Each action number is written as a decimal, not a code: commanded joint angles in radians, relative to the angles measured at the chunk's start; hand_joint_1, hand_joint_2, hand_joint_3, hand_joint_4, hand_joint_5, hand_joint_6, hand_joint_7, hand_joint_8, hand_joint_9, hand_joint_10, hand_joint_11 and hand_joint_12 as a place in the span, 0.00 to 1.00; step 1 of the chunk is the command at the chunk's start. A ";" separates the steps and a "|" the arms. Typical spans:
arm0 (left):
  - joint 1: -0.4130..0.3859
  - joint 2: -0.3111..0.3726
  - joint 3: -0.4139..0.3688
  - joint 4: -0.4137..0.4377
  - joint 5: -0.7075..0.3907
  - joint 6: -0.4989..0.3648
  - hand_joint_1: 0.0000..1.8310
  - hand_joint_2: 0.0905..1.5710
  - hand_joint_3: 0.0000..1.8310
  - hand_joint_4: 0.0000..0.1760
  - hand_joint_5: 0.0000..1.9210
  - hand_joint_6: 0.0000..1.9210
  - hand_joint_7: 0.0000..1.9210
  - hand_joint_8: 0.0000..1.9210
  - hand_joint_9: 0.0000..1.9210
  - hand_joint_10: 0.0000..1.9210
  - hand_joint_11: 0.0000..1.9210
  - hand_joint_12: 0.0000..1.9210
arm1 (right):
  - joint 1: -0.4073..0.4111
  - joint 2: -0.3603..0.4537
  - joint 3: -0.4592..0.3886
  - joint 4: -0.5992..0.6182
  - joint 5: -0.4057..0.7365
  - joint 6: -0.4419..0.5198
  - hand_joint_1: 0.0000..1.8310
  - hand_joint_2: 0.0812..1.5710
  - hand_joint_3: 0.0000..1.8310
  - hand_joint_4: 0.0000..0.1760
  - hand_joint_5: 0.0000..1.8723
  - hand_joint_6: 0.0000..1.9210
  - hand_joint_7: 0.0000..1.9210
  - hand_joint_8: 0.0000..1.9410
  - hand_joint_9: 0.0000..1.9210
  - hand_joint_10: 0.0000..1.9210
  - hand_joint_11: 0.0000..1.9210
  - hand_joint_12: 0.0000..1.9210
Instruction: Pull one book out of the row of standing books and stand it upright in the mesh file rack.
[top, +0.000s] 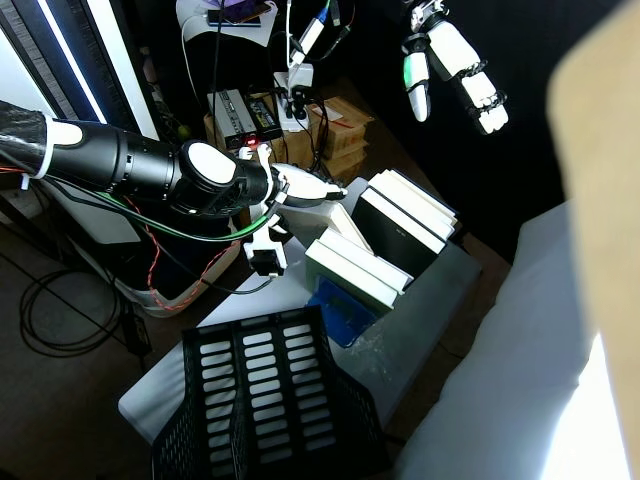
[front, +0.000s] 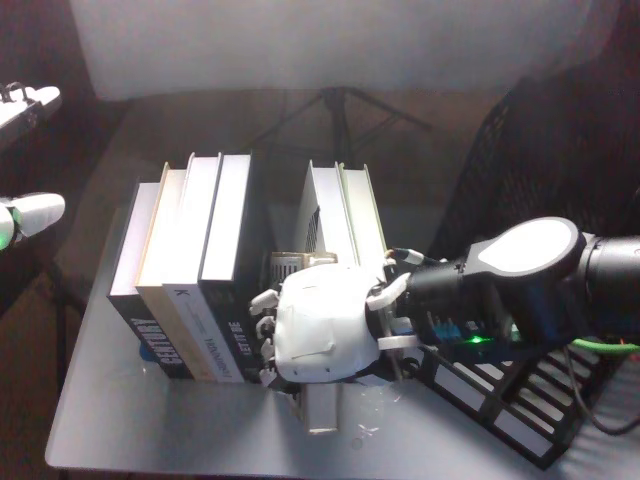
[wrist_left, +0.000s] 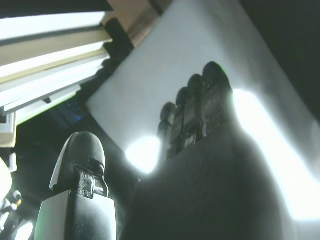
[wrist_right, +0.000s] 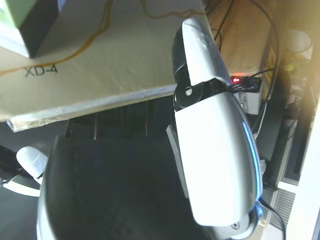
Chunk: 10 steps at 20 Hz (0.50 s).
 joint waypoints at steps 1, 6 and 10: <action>-0.012 0.002 0.012 -0.016 -0.109 -0.001 0.21 0.84 0.00 0.37 0.00 0.00 0.00 0.00 0.00 0.00 0.00 0.00 | -0.003 0.027 0.007 -0.006 -0.043 -0.011 0.75 0.71 0.00 0.00 0.45 0.61 0.54 0.50 0.41 0.70 0.17 0.89; -0.041 -0.018 0.026 0.006 -0.093 -0.005 0.23 0.84 0.00 0.30 0.00 0.00 0.00 0.00 0.00 0.00 0.00 0.00 | -0.002 0.040 0.005 0.040 -0.041 -0.047 0.74 0.74 0.00 0.00 0.41 0.65 0.50 0.59 0.38 0.74 0.17 0.92; -0.040 -0.018 0.026 0.006 -0.095 -0.006 0.23 0.84 0.00 0.31 0.00 0.00 0.00 0.00 0.00 0.00 0.00 0.00 | -0.002 0.040 0.005 0.040 -0.042 -0.049 0.74 0.73 0.00 0.00 0.42 0.64 0.52 0.54 0.39 0.72 0.16 0.92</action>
